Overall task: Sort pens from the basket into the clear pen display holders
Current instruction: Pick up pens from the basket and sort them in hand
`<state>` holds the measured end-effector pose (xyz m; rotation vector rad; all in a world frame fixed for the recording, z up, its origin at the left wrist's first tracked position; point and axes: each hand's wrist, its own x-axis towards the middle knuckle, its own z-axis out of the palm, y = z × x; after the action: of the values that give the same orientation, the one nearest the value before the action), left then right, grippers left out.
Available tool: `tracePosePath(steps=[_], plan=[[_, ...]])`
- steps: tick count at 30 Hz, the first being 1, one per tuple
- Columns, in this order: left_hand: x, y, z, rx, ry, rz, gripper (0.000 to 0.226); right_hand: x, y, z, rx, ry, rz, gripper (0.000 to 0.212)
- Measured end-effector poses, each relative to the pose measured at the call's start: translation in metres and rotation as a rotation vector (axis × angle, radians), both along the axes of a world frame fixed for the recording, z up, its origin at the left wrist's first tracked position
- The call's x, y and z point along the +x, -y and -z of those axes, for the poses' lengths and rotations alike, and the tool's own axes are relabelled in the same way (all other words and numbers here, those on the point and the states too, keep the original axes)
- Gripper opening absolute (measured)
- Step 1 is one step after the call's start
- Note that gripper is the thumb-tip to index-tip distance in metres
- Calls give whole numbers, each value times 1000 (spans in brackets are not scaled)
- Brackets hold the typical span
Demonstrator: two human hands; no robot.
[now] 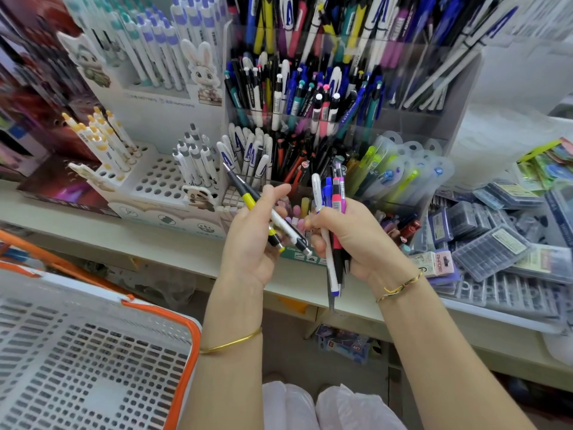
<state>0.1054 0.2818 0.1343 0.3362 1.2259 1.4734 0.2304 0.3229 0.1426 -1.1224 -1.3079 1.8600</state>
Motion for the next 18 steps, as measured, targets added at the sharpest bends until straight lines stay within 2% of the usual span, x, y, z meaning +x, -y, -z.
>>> tracePosePath(steps=[3,8,10,12,15,18], plan=[[-1,-1,-2,-22,133,-11,34,-1,2,3,104,-68,4,11],[2,-3,-1,-14,344,3,47,0,6,-6,201,-147,-135,30],[3,-3,-2,-20,363,1,42,-1,9,-12,161,-203,-143,34],[2,-3,-4,-18,373,35,37,-3,10,-13,165,-234,-121,28],[2,-2,-4,-19,385,137,48,-6,9,-11,242,-220,-46,21],[-3,1,-6,-32,295,233,46,-10,8,-11,337,-164,46,11]])
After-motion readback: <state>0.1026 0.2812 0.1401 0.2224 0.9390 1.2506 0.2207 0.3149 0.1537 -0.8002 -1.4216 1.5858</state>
